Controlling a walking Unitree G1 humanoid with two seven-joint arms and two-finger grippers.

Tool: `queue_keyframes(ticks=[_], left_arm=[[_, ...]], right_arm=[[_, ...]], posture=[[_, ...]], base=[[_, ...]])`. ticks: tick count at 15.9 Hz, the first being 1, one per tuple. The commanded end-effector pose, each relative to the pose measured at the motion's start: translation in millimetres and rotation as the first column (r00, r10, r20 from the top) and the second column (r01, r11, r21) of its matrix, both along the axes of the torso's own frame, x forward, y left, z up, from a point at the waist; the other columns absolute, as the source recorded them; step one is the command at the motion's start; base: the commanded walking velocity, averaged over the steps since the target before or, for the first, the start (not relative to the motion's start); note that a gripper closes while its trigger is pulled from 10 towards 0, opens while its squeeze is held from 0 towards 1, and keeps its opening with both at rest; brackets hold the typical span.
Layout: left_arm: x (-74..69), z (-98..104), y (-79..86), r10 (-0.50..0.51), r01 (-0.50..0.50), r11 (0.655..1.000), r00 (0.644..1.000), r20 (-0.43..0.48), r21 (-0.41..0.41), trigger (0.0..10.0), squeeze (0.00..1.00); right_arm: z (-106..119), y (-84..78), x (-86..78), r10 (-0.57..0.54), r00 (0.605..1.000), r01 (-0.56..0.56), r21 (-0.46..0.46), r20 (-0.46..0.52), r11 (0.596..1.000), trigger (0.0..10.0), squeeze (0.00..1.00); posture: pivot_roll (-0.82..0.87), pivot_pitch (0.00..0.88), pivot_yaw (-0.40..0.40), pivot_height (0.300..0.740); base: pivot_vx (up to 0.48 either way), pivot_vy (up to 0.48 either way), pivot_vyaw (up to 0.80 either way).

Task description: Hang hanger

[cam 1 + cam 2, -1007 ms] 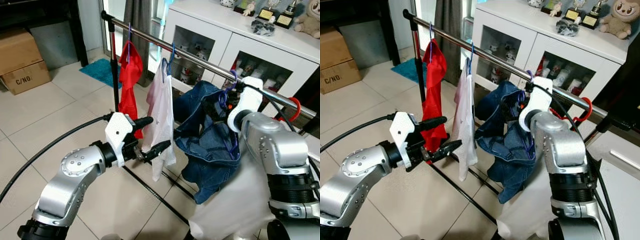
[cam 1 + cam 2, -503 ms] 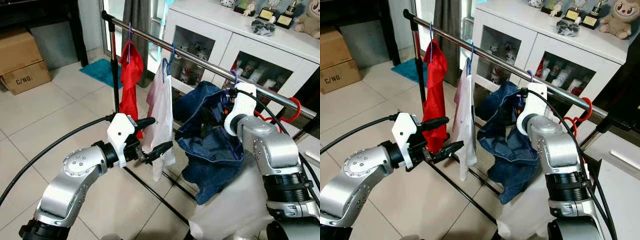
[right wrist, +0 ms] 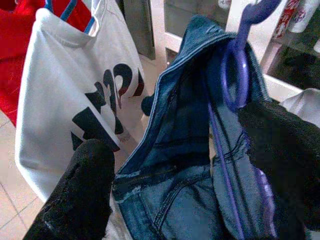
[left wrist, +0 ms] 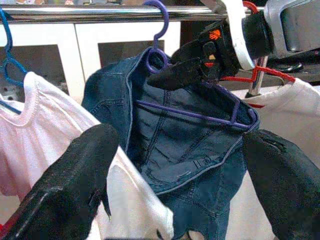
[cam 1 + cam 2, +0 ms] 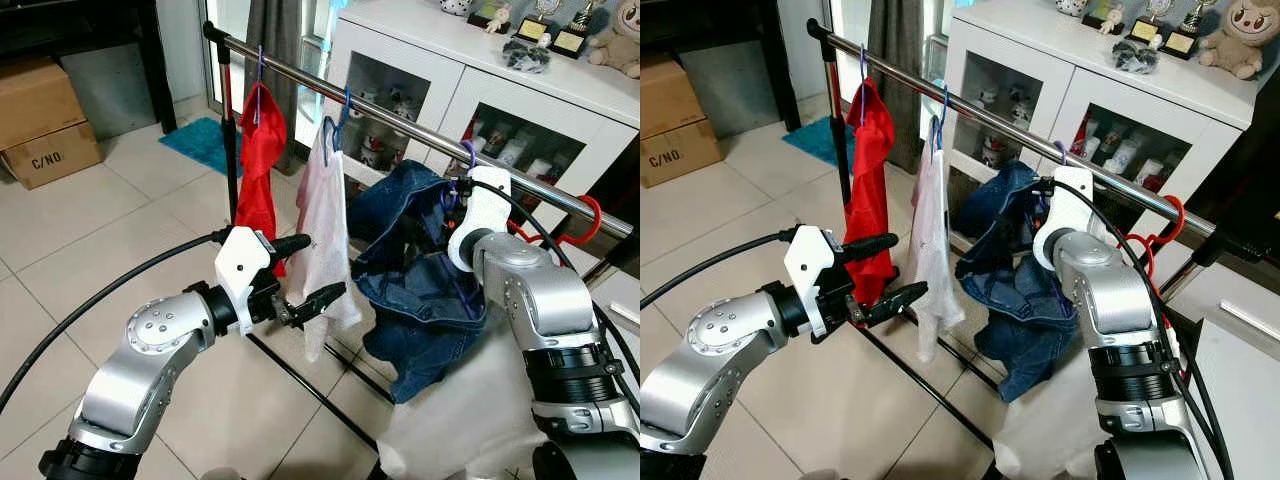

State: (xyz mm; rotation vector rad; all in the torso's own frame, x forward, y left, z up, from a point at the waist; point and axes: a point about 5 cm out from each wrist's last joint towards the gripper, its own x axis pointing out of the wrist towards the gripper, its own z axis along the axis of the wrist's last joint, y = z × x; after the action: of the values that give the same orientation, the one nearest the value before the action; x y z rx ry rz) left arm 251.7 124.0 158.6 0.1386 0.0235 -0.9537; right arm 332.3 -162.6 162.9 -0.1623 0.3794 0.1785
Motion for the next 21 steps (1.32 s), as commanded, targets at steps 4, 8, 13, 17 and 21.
queue_keyframes(ticks=[4,8,13,17,21], left_arm=[[-0.3,2,-4.6,-0.019,0.019,1.000,1.000,0.013,0.001,10.0,0.00],[0.0,2,-4.5,-0.022,0.022,1.000,1.000,0.012,0.002,10.0,0.00],[0.1,1,-4.1,-0.022,0.022,1.000,1.000,0.011,0.004,10.0,0.00],[0.4,2,-4.7,-0.024,0.024,1.000,1.000,0.011,0.005,10.0,0.00],[0.9,2,-6.1,-0.029,0.029,1.000,1.000,0.010,0.006,10.0,0.00]], right_arm=[[8,-7.8,3.8,-0.033,0.999,0.034,-0.025,0.032,0.999,10.0,0.00],[1,-3.6,3.4,-0.012,1.000,0.012,-0.039,0.007,0.999,10.0,0.00],[-5,-0.8,8.9,-0.014,1.000,0.014,-0.064,-0.014,0.998,10.0,0.00],[-10,0.6,13.7,-0.014,0.999,0.011,-0.065,-0.039,0.998,10.0,0.00],[-10,0.1,18.8,-0.039,0.998,0.037,-0.024,-0.058,0.999,10.0,0.00]], posture=[[0.00,0.000,-0.137,0.740],[0.00,0.000,-0.134,0.740],[0.00,0.000,-0.137,0.740],[0.00,0.000,-0.135,0.740],[0.00,0.000,-0.139,0.740]], base=[[0.000,0.000,0.00],[0.000,0.000,0.00],[0.000,0.000,0.00],[0.000,0.000,0.00],[0.000,0.000,0.00]])
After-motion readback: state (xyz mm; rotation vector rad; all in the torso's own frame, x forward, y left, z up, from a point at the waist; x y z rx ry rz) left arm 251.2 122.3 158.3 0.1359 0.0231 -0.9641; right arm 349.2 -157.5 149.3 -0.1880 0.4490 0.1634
